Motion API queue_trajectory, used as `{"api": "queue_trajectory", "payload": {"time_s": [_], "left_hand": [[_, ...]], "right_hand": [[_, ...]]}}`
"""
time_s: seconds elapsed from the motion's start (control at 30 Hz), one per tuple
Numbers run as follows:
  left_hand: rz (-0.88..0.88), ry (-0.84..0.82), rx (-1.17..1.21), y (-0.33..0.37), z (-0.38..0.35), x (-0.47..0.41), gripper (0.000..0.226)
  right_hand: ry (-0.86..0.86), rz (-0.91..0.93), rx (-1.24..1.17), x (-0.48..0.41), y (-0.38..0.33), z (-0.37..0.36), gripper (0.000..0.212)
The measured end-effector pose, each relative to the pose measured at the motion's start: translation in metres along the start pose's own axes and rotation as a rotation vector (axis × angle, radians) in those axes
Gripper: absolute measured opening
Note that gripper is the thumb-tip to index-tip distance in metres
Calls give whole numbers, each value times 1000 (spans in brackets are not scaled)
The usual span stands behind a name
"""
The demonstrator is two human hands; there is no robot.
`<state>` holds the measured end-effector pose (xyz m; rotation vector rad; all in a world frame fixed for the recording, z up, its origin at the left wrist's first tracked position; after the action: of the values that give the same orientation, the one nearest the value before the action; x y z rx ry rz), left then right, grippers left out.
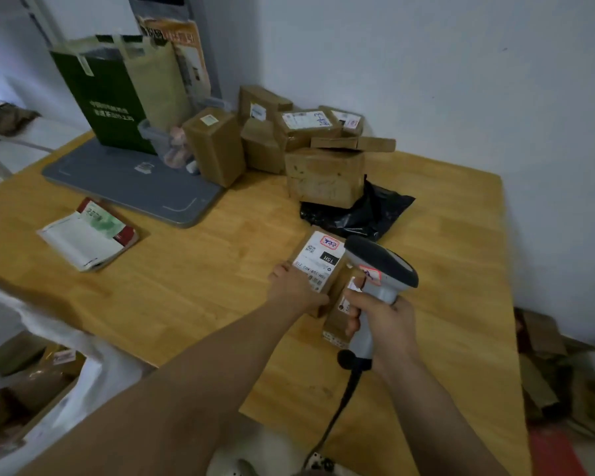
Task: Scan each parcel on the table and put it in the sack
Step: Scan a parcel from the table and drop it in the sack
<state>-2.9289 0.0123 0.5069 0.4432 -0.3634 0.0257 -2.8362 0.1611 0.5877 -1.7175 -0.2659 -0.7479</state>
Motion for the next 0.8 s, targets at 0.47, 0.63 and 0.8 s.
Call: {"api": "queue_trajectory", "payload": {"time_s": [0.47, 0.63, 0.8], "left_hand": [[-254, -21, -512, -97, 211, 66, 117], [-198, -56, -603, -133, 245, 101, 121], [-168, -13, -624, -163, 256, 120, 121]], "right_hand": [[-427, 143, 648, 28, 9, -118, 25], [-522, 367, 834, 58, 11, -151, 19], [-560, 492, 890, 74, 13, -171, 19]]}}
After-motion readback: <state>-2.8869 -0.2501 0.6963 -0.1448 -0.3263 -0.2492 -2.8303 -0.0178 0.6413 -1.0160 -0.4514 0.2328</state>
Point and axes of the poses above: each hand's wrist, its own x-axis away from the middle knuckle, its own z-axis out of the back of the hand, y = z × x, the point moved 8 cm from there along -x, towards the middle knuckle, and after that the axes turned 11 degrees about -z, right-handed, at the moved point
